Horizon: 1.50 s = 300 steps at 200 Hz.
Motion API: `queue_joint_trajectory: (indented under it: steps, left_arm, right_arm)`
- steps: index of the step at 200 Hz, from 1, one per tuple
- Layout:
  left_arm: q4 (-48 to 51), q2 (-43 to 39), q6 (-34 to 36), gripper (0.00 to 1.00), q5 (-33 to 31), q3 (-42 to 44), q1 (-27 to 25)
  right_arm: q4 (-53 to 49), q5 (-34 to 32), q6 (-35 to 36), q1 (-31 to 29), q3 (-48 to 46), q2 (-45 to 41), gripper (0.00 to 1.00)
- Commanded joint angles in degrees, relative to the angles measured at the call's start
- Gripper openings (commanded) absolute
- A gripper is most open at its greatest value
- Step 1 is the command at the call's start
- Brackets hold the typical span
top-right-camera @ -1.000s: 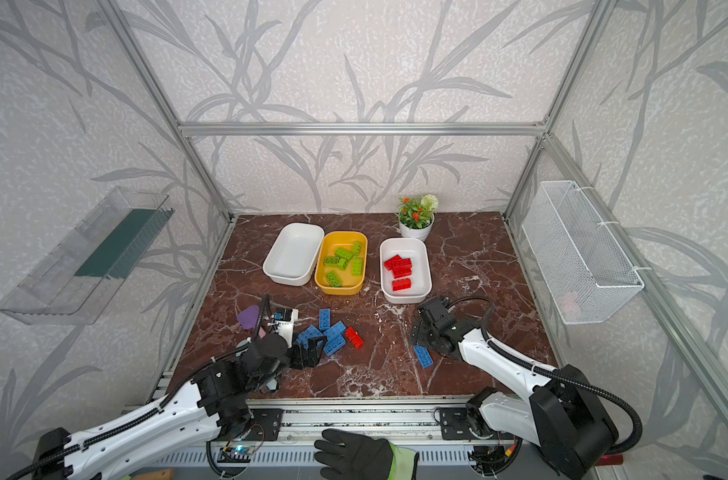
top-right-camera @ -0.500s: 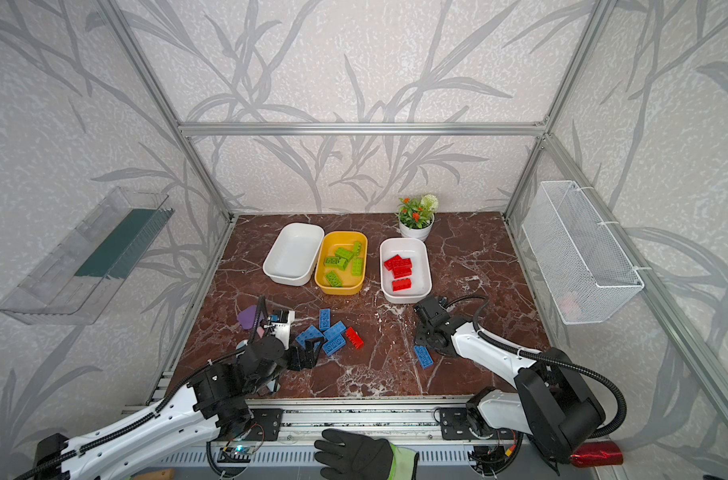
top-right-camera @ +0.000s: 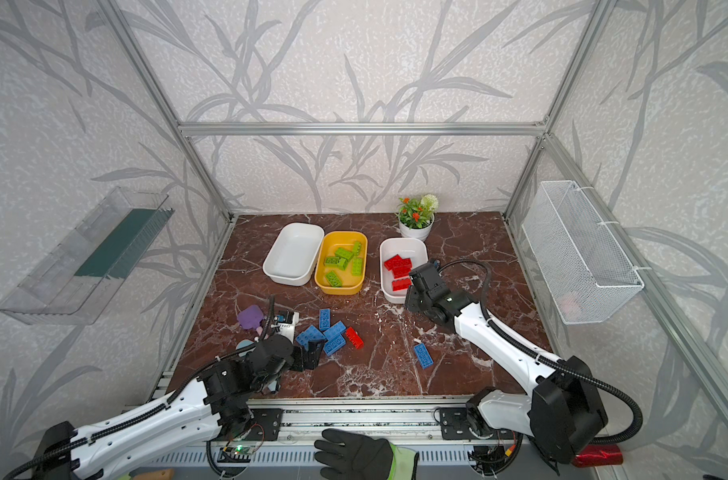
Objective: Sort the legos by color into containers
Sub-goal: 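Carry the red brick with the right gripper and drop it into the white tray, then lower the right gripper to the red brick beside the blue bricks and grasp it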
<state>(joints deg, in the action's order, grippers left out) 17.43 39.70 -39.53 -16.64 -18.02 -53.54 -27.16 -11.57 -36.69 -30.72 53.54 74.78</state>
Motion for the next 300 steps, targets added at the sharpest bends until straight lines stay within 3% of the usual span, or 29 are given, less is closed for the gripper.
queue_joint_trajectory:
  steps: [1,63,91,114,170,191,252,300]
  left_arm:
    - [-2.17,3.72,1.15,0.99,-1.62,-3.38,0.36]
    - [-5.62,14.10,2.54,0.99,-1.93,-9.19,4.01]
    - [-6.16,17.55,1.82,0.99,0.51,-11.09,6.85]
    - [-6.07,18.95,2.24,0.99,1.21,-11.58,7.73]
    - [-3.10,15.28,1.01,0.99,2.29,-10.67,8.18]
    - [-1.44,12.49,-0.13,0.99,2.43,-9.18,8.13]
    - [6.17,2.94,-4.32,0.99,1.89,-5.74,8.18]
    - [9.50,-5.43,-5.47,0.99,1.87,-3.02,8.16]
  right_arm:
    - [3.30,-0.44,5.80,1.39,5.96,7.26,0.49]
    - [7.47,6.48,9.54,5.79,18.72,26.39,0.54]
    - [5.14,8.88,11.68,6.20,24.70,31.54,0.84]
    - [4.64,10.41,12.34,6.07,25.25,30.90,0.89]
    - [4.12,11.60,13.71,0.01,15.63,18.17,0.86]
    - [5.77,15.79,12.78,-4.33,11.37,15.25,0.82]
    - [10.52,19.16,8.36,-18.83,4.85,18.47,0.68]
    - [12.28,18.53,7.25,-23.82,3.78,20.85,0.64]
